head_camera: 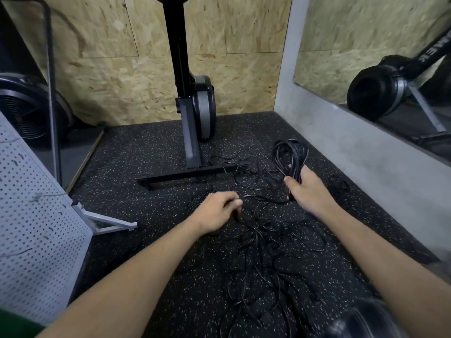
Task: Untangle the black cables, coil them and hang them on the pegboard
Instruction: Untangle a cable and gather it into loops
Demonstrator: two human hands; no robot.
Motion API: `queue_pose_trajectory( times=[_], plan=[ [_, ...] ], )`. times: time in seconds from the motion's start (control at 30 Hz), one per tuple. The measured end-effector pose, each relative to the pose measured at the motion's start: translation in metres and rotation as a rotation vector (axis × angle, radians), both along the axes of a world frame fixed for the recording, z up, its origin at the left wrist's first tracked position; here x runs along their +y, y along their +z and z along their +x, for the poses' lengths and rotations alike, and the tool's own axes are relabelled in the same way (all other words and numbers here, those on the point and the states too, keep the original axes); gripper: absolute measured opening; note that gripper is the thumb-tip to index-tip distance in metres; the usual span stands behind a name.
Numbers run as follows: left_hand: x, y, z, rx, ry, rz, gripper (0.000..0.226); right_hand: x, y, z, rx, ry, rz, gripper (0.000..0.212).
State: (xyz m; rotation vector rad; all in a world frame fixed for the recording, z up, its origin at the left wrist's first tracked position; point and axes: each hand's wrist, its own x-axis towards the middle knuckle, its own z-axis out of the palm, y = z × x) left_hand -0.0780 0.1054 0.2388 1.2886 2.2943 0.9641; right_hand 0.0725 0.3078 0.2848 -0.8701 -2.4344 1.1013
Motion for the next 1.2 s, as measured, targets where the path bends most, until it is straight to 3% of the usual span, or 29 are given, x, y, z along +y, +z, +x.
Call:
queue_pose_trajectory(
  times=[0.1, 0.23, 0.33, 0.37, 0.47, 0.5, 0.57, 0.67, 0.7, 0.8, 0.83, 1.0, 1.13, 1.2],
  plan=[
    [0.001, 0.036, 0.009, 0.064, -0.015, 0.159, 0.025, -0.005, 0.002, 0.0, -0.091, 0.059, 0.003, 0.033],
    [0.008, 0.068, 0.02, 0.166, 0.007, 0.366, 0.02, -0.014, 0.008, -0.006, -0.074, 0.171, -0.003, 0.044],
    [0.008, 0.068, 0.017, 0.214, 0.034, 0.405, 0.014, -0.024, 0.009, -0.008, -0.114, 0.212, -0.131, 0.075],
    [0.008, 0.066, 0.017, 0.228, 0.043, 0.403, 0.014, -0.029, 0.009, -0.008, -0.13, 0.23, -0.211, 0.077],
    [0.007, 0.062, 0.018, 0.24, 0.083, 0.41, 0.013, -0.035, 0.008, -0.009, -0.103, 0.22, -0.563, 0.053],
    [0.007, 0.061, 0.017, 0.243, 0.101, 0.414, 0.014, -0.037, 0.011, -0.006, -0.08, 0.23, -0.599, 0.051],
    [0.008, 0.059, 0.017, 0.239, 0.133, 0.417, 0.015, -0.034, 0.014, -0.004, -0.07, 0.28, -0.528, 0.059],
    [0.01, 0.057, 0.017, 0.257, 0.155, 0.425, 0.014, -0.035, 0.013, -0.002, -0.249, 0.347, -0.368, 0.095],
    [0.012, 0.056, 0.016, 0.288, 0.171, 0.417, 0.014, -0.035, 0.009, -0.004, -0.273, 0.357, -0.343, 0.094],
    [0.014, 0.052, 0.016, 0.357, 0.226, 0.383, 0.021, -0.038, 0.003, -0.007, -0.223, 0.399, -0.311, 0.047],
    [0.014, 0.049, 0.016, 0.382, 0.226, 0.38, 0.023, -0.039, 0.003, -0.008, -0.202, 0.395, -0.3, 0.041],
    [0.016, 0.047, 0.022, 0.489, 0.215, 0.372, 0.03, -0.04, 0.004, -0.007, -0.091, 0.345, -0.367, 0.028],
    [0.013, 0.043, 0.028, 0.399, 0.288, 0.358, 0.035, -0.041, 0.006, -0.006, -0.007, 0.322, -0.463, 0.021],
    [0.01, 0.033, 0.023, 0.261, 0.344, 0.405, 0.026, -0.039, 0.005, -0.005, -0.014, 0.308, -0.499, 0.021]
  ],
)
